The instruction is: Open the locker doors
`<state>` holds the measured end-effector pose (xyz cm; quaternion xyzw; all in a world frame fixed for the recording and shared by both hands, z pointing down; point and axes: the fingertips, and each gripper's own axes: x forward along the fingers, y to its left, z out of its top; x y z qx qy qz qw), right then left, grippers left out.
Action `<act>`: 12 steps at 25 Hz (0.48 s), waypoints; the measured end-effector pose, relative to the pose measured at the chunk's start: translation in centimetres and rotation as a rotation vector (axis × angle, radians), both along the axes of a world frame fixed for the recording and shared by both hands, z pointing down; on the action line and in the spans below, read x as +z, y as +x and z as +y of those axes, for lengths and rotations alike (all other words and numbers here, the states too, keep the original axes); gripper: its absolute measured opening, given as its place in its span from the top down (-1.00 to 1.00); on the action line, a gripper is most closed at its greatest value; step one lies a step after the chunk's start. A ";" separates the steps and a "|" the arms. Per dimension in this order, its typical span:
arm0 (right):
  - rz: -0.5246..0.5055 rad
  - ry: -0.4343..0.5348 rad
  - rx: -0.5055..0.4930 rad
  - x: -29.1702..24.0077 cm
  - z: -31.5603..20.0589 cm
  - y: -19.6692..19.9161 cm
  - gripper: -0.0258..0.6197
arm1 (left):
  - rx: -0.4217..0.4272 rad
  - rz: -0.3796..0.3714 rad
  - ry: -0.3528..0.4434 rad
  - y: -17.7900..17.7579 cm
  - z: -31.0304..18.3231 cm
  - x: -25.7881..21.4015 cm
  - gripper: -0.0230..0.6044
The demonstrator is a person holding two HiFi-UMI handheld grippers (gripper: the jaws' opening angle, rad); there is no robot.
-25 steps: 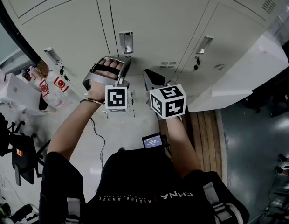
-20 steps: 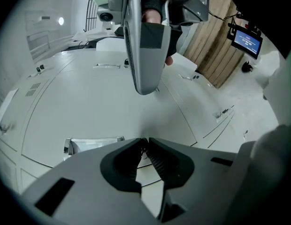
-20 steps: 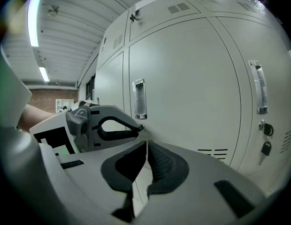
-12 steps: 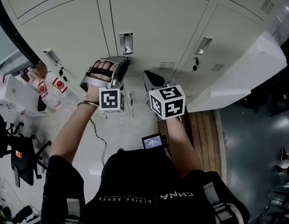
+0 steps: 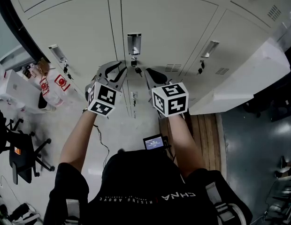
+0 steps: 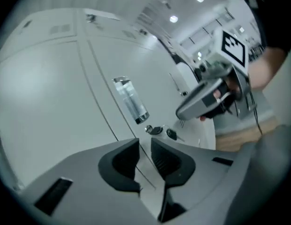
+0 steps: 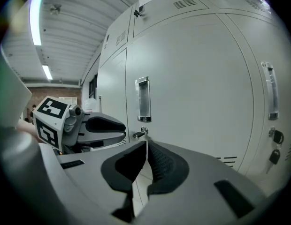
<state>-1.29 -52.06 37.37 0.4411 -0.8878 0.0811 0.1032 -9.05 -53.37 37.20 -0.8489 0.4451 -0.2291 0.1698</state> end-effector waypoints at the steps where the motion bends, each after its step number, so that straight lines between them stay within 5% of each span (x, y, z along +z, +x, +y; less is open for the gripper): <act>1: 0.001 0.008 -0.005 -0.4 -0.2 -0.3 0.81 | -0.007 0.105 -0.039 0.0 0.0 -0.4 0.74; 4: 0.006 0.042 -0.021 -1.8 -0.7 -1.3 0.81 | -0.018 0.311 -0.137 0.4 0.0 -0.3 0.86; 12: -0.017 0.118 -0.079 -6.3 -2.0 -4.7 0.80 | -0.018 0.401 -0.200 1.0 -0.1 0.8 0.86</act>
